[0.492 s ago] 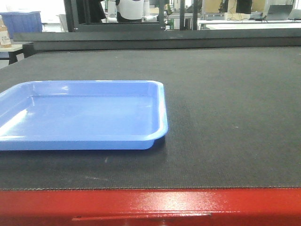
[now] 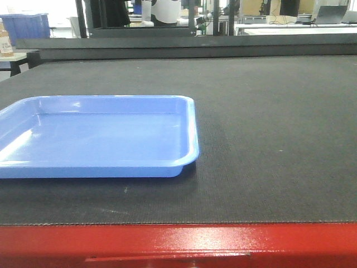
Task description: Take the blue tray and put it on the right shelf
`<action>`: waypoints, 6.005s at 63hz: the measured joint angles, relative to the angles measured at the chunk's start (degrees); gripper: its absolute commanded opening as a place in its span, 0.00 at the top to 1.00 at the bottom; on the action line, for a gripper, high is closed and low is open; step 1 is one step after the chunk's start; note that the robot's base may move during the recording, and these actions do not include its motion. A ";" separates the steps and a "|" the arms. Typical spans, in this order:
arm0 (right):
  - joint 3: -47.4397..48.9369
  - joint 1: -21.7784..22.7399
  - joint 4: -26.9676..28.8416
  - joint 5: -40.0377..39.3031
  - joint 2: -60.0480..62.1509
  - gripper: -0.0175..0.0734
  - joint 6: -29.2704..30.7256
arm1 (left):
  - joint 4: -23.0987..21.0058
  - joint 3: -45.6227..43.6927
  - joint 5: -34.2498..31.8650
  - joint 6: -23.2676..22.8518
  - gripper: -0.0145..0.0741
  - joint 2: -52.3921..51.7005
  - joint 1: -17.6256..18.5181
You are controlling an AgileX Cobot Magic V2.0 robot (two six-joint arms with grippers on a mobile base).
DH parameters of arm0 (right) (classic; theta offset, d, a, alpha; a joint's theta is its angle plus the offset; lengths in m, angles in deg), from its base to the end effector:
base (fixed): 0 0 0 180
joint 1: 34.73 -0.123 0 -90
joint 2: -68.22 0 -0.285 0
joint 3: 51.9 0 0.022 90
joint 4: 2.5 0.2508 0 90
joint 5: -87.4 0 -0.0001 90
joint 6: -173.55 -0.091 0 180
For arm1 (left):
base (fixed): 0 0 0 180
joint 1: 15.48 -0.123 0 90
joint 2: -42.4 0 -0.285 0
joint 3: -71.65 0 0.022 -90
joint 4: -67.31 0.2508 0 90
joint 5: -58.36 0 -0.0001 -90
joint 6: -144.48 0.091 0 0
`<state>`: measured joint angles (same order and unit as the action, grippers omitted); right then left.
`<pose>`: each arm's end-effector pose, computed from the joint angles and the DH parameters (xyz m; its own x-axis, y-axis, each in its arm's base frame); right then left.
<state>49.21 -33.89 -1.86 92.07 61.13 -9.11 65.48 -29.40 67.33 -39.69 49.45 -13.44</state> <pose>0.0568 -0.0007 0.1966 -0.0105 0.0577 -0.9983 0.0144 0.9982 0.0575 0.0564 -0.0025 0.1894 -0.0903 -0.1010 -0.9908 0.0313 0.9941 -0.1042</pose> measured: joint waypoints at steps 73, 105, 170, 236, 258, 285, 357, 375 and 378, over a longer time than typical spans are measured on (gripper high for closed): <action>47.80 -15.21 4.45 14.90 -40.56 0.17 -0.44 | 6.44 -51.40 32.62 0.08 0.30 46.45 1.86; 81.34 -35.74 5.27 39.79 -87.11 0.18 -3.99 | 5.74 -57.32 37.23 0.08 0.30 64.38 1.86; 91.90 -35.74 -5.78 40.72 -113.79 0.18 -31.44 | -9.58 -73.75 39.66 14.54 0.30 101.57 -4.95; 92.13 -35.15 -4.51 42.55 -112.42 0.75 -32.01 | -12.23 -77.33 42.91 16.20 0.89 102.56 -2.23; 92.13 -31.45 -8.57 51.26 -96.18 0.75 -25.82 | -11.69 -79.54 46.76 7.30 0.88 88.25 6.52; 86.65 -31.12 -11.52 61.44 -80.24 0.75 -21.17 | -0.61 -88.26 59.84 -8.83 0.88 82.14 23.13; 79.29 -31.12 -9.69 61.74 -70.65 0.75 -20.96 | -0.43 -89.82 62.28 -10.42 0.89 82.05 26.16; 79.29 -31.12 -9.69 61.74 -70.65 0.75 -20.96 | -0.43 -89.82 62.28 -10.42 0.89 82.05 26.16; 79.29 -31.12 -9.69 61.74 -70.65 0.75 -20.96 | -0.43 -89.82 62.28 -10.42 0.89 82.05 26.16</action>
<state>128.50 -65.01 -11.54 153.81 -9.53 -30.07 65.05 -119.22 129.61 -50.11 131.50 12.72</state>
